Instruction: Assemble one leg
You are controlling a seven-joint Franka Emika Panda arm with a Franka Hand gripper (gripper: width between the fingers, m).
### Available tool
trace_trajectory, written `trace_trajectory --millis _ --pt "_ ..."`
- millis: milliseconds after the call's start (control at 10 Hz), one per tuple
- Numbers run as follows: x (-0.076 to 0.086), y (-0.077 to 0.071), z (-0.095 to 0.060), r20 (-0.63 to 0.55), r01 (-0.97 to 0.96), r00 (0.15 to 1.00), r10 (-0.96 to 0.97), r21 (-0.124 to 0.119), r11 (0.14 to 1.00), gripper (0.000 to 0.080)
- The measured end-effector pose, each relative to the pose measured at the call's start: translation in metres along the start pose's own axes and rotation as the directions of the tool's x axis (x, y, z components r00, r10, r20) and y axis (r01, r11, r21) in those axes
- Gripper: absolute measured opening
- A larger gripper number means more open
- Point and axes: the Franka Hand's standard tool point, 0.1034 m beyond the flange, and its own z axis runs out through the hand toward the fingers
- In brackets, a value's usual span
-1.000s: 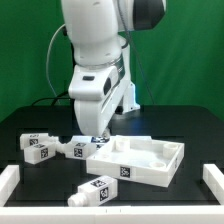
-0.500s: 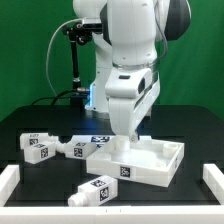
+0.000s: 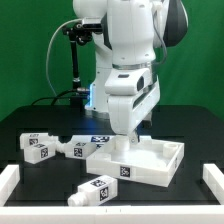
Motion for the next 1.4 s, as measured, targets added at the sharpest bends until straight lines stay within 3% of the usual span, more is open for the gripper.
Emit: trace_trajectory --millis 200,500,800,1000,1100,1200,1300,1400 --pt "0.006 0.003 0.009 -0.033 0.0 0.999 -0.002 -0.042 0.999 0.0649" --pt "0.018 -0.007 0.025 -0.052 -0.011 0.999 0.008 -0.048 0.999 0.0649" --pt "0.016 -0.007 0.025 -0.052 -0.015 0.999 0.013 -0.046 0.999 0.0649" --pt "0.016 -0.007 0.025 -0.052 -0.015 0.999 0.013 -0.046 0.999 0.0394" --pt "0.016 -0.007 0.025 -0.052 -0.015 0.999 0.013 -0.046 0.999 0.0212" --pt "0.016 -0.007 0.025 -0.052 -0.015 0.999 0.013 -0.046 0.999 0.0212" --pt "0.016 -0.006 0.025 -0.052 -0.015 0.999 0.013 -0.047 0.999 0.0074" --pt "0.018 -0.007 0.023 -0.057 -0.009 0.998 0.006 -0.06 0.998 0.0074"
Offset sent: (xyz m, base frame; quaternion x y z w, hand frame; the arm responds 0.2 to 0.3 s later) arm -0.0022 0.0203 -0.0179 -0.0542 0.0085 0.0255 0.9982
